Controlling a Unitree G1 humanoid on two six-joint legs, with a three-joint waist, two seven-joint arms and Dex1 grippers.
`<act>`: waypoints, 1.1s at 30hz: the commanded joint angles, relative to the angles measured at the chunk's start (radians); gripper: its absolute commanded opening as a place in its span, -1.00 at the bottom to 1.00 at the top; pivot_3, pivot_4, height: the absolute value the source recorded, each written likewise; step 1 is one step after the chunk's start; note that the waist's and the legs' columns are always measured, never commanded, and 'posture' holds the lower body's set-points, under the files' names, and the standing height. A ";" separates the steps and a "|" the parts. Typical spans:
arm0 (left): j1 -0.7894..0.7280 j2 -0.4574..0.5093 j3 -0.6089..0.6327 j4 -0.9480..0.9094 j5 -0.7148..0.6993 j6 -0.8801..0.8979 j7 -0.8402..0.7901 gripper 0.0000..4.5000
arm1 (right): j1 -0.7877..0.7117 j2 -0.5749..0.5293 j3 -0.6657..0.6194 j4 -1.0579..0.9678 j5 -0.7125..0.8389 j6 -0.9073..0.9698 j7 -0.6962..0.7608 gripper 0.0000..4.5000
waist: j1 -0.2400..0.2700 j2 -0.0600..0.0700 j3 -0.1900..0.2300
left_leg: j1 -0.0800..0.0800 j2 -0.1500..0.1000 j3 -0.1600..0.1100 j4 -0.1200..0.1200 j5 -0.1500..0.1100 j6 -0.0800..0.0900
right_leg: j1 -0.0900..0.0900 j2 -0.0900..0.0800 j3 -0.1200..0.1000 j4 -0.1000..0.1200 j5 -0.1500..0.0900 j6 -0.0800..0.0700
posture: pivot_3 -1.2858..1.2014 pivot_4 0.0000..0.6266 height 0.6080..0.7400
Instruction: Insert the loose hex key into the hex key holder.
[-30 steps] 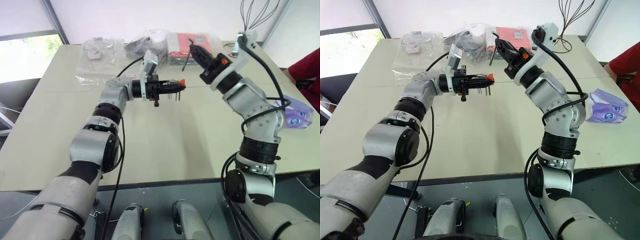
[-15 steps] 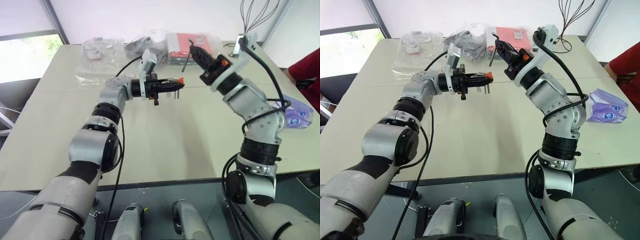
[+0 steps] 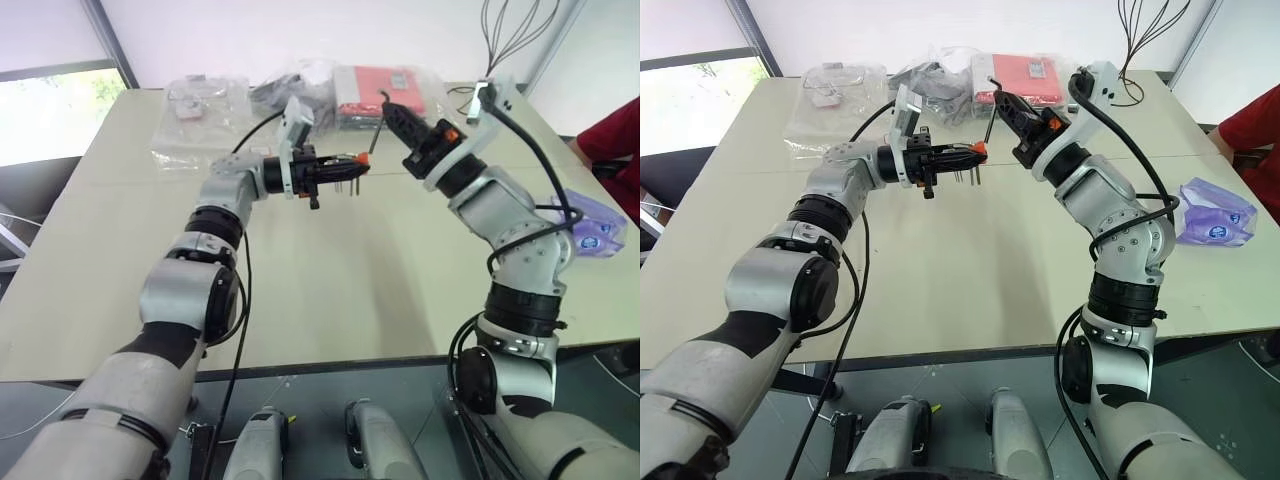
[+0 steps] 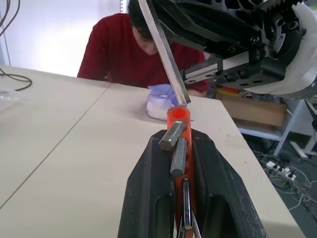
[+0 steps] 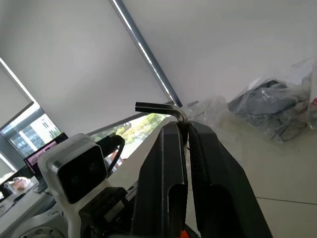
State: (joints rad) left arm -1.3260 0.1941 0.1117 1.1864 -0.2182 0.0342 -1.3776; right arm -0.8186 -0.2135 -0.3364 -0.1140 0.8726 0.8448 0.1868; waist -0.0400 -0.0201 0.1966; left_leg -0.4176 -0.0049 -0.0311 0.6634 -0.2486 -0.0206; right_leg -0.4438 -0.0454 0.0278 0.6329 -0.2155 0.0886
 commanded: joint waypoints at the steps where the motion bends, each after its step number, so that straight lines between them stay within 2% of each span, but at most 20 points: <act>1: -0.031 0.000 0.007 -0.019 -0.004 -0.019 -0.009 -1.00 | -0.006 -0.009 0.000 -0.041 0.025 -0.012 0.004 -0.95 | 0.000 0.000 0.000 | 0.000 0.000 0.000 0.000 0.000 0.000 | 0.000 0.000 0.000 0.000 0.000 0.000 | 0.03 -0.52 1.00; 10: -0.013 -0.008 -0.017 -0.015 0.021 -0.047 -0.016 -1.00 | -0.019 -0.003 0.006 -0.044 0.035 -0.018 -0.005 -0.95 | 0.001 0.000 0.000 | 0.000 0.000 0.000 0.000 0.000 0.000 | 0.000 0.000 0.000 0.000 0.000 0.000 | 0.03 -0.52 1.00; 33: -0.041 -0.010 0.027 -0.023 -0.019 -0.001 -0.015 -1.00 | 0.024 -0.016 0.030 -0.035 0.019 -0.036 0.017 -0.95 | 0.000 0.000 0.000 | 0.000 0.000 0.000 0.001 0.000 0.000 | 0.000 0.000 0.000 0.001 0.000 0.000 | 0.03 -0.52 1.00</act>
State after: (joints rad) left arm -1.3263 0.1833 0.1129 1.1956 -0.2085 0.0353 -1.3883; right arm -0.7947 -0.2155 -0.3149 -0.1140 0.8882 0.8241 0.1879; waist -0.0395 -0.0201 0.1966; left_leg -0.4175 -0.0049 -0.0311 0.6639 -0.2485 -0.0206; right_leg -0.4437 -0.0454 0.0278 0.6335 -0.2155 0.0886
